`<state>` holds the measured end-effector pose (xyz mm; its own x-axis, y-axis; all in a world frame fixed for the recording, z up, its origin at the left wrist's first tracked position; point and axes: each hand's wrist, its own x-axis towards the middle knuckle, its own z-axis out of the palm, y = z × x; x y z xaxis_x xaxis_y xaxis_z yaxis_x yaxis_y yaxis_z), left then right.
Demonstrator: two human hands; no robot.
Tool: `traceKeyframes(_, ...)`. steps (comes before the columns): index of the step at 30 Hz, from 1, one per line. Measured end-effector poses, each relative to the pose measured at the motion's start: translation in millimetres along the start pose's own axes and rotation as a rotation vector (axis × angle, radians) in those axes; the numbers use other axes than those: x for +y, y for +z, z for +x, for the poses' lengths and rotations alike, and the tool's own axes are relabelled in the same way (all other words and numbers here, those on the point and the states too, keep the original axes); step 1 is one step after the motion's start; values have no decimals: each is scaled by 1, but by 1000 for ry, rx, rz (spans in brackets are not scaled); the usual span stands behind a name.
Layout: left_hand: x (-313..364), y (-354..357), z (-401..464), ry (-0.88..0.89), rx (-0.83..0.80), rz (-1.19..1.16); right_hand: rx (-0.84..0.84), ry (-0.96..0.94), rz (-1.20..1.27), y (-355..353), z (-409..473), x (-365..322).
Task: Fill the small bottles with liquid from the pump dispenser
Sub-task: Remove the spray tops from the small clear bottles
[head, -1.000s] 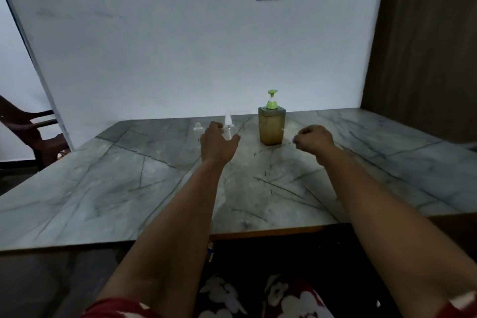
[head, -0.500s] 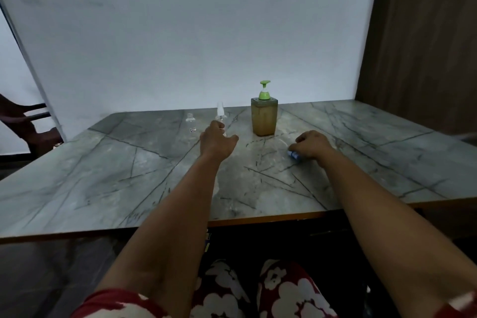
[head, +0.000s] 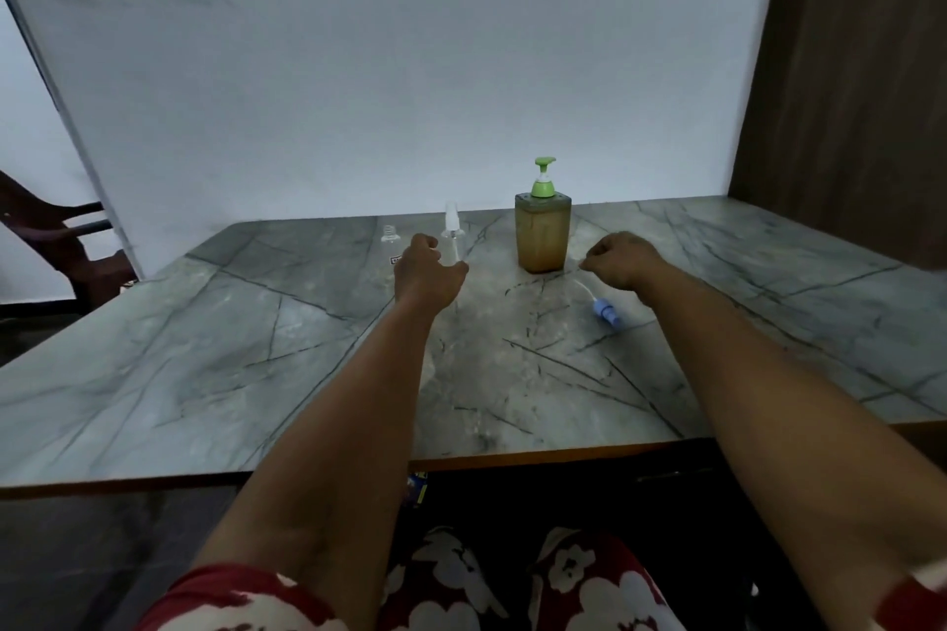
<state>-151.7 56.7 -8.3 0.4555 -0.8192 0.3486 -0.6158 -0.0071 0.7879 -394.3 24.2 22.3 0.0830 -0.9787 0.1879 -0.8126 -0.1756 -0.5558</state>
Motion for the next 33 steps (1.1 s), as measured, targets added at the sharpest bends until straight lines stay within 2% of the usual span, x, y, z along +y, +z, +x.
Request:
traceKeyframes(4, -3, 2, 17, 9, -26, 35, 99, -133, 69, 10, 13, -29)
traceKeyframes(11, -8, 26, 53, 52, -34, 28, 54, -299, 209, 59, 56, -86)
traceKeyframes(18, -28, 51, 81, -62, -13, -55, 85, -232, 319, 104, 88, -120)
traceKeyframes(26, -39, 53, 89, -35, 18, -129, 212, -128, 378, 125, 106, -127)
traceKeyframes(33, -41, 55, 93, -23, -4, -145, 184, -204, 342, 125, 107, -125)
